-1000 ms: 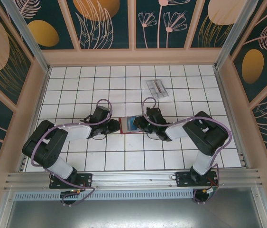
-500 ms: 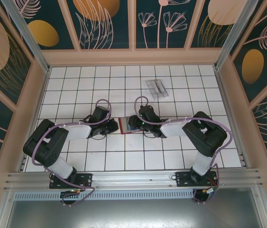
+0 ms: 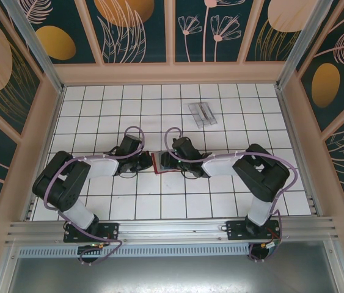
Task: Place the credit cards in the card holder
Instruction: Insert the credit card into the card slot.
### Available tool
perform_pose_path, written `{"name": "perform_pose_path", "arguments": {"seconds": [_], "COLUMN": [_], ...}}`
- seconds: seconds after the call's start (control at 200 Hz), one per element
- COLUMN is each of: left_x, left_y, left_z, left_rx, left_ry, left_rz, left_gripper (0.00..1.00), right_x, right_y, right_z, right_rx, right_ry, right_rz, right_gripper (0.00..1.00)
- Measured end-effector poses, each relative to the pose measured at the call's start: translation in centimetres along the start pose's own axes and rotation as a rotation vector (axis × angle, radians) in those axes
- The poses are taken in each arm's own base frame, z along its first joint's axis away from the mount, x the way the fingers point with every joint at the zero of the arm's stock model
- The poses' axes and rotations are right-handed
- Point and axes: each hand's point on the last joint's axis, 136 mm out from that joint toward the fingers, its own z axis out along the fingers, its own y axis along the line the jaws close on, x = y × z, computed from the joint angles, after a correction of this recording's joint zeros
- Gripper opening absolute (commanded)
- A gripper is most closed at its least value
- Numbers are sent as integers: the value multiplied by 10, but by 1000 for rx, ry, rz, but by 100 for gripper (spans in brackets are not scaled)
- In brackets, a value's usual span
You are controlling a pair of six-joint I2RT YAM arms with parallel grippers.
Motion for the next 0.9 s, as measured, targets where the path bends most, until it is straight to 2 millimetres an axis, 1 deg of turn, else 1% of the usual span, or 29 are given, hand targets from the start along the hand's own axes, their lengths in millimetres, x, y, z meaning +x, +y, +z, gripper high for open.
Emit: {"name": "perform_pose_path", "arguments": {"seconds": [0.275,0.581,0.901], "left_x": [-1,-2,-3], "left_y": [0,-2,-4], "left_z": [3,4,6], "left_rx": [9,17,26], "left_ry": [6,5,11], "left_rz": [-3,-1,-2], "left_gripper": [2,2,0], "right_x": [5,3,4], "right_y": [9,3,-1], "right_z": [2,1,0], "right_rx": [-37,-9,8], "right_ry": [34,59,67], "right_rz": [-105,-178,-191], "right_gripper": [50,50,48]}}
